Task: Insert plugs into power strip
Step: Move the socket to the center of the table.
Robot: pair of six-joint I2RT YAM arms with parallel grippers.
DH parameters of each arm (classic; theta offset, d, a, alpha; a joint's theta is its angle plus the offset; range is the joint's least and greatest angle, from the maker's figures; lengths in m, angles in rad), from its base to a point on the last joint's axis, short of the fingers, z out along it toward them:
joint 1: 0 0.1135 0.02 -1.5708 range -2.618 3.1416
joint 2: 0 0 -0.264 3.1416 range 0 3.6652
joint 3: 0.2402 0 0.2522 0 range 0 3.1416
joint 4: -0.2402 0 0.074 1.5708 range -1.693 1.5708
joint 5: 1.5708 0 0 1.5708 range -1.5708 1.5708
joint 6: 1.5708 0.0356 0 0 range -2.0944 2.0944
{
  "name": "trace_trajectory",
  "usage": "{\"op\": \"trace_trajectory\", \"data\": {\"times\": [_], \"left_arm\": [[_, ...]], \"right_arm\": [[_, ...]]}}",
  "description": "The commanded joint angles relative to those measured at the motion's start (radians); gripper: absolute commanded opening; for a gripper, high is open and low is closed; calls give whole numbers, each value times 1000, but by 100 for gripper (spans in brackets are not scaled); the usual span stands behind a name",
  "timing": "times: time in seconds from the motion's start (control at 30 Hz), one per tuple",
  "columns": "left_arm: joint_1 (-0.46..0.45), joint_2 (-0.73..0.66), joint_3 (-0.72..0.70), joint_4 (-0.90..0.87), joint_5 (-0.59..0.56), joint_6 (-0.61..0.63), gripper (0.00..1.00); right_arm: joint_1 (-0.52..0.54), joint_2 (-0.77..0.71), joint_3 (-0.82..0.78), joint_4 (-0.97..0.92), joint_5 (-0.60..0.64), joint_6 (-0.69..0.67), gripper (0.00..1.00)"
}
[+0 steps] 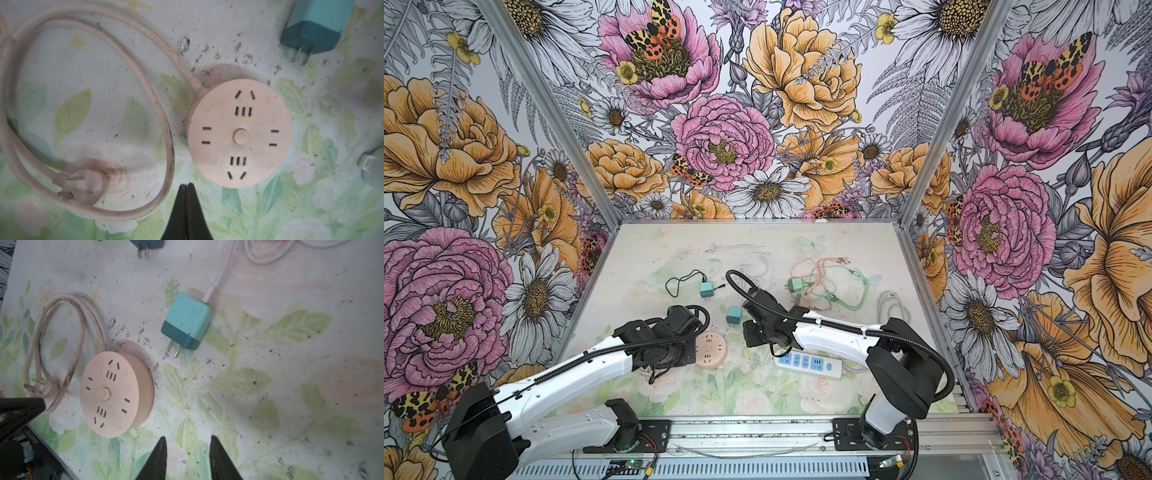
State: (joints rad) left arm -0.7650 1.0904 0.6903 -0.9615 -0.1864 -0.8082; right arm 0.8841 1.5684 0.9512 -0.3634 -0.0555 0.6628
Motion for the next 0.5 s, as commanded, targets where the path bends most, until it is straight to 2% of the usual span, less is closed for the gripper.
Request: {"op": "trace_trajectory", "data": {"times": [0.0,0.17,0.3,0.47], "left_arm": [[-32,-41,-28,12,65,-52,0],[-69,-38,-81,88,120,-87,2],[-64,-7,-139,225,155,-92,4],[-47,60,-132,274,122,-82,3]], "right_arm": [[-9,-38,-27,6,29,11,36],[-13,-44,-40,7,31,17,36],[-14,-35,-34,7,29,15,36],[-17,-36,-33,7,29,8,37]]}}
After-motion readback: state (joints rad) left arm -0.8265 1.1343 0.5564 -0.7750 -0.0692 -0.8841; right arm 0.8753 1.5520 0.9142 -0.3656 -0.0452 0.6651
